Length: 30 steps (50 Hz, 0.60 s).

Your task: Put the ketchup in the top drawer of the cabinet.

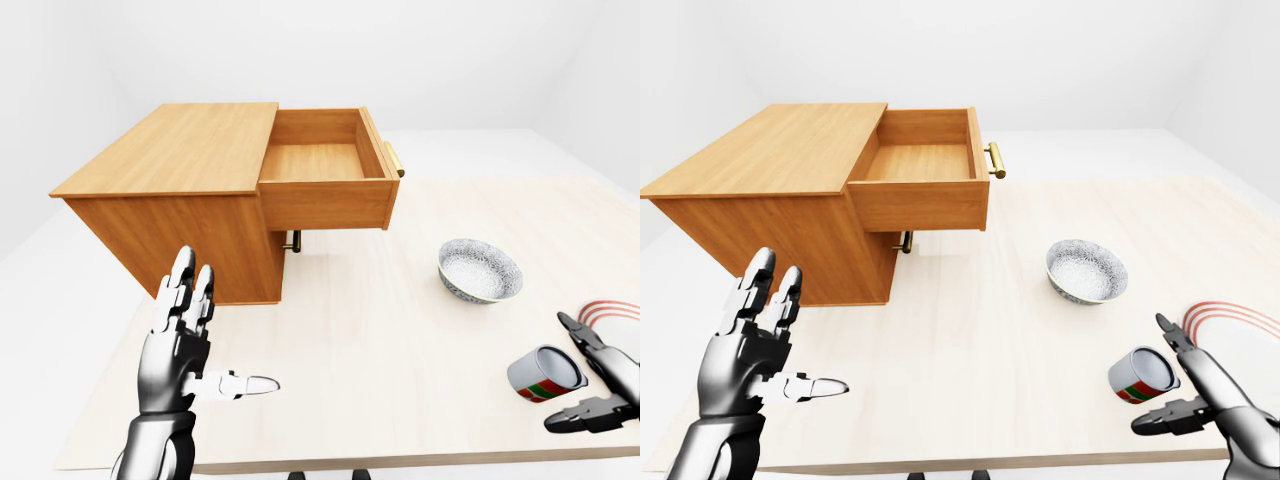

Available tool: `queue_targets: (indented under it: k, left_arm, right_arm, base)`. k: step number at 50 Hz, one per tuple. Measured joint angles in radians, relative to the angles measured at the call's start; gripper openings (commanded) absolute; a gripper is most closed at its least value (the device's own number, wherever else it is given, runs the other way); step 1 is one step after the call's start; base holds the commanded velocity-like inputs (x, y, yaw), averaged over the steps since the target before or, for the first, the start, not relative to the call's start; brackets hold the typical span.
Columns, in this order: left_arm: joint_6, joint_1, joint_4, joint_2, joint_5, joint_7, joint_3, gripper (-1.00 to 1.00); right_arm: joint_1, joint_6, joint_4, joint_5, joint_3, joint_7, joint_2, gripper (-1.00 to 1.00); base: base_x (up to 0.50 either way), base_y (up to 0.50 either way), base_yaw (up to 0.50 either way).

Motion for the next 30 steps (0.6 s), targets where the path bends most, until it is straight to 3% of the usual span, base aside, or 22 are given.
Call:
queue_targets:
  k: [9,10,12,30]
  left_arm:
    - [0.002,-0.004,0.003,0.001,0.001,0.003,0.000,1.00]
    - [0.002,-0.004,0.003,0.001,0.001,0.003,0.000,1.00]
    - [0.003,-0.005,0.004,0.001,0.001,0.004,0.000,1.00]
    - [0.004,-0.016,0.017,0.004,0.006,0.012,-0.003,1.00]
  right_arm:
    - [0.014,0.000,0.039,0.009,-0.001,0.000,-0.008,1.00]
    - [0.016,0.000,0.041,0.009,-0.002,0.000,-0.008,0.03]
    - [0.021,0.000,0.045,0.008,-0.004,0.000,-0.009,-1.00]
    - [0.044,0.000,0.063,0.001,-0.005,0.000,0.004,-1.00]
  base:
    - [0.00,0.00,0.00]
    - [0.00,0.00,0.00]
    - [0.00,0.00,0.00]
    - [0.00,0.00,0.00]
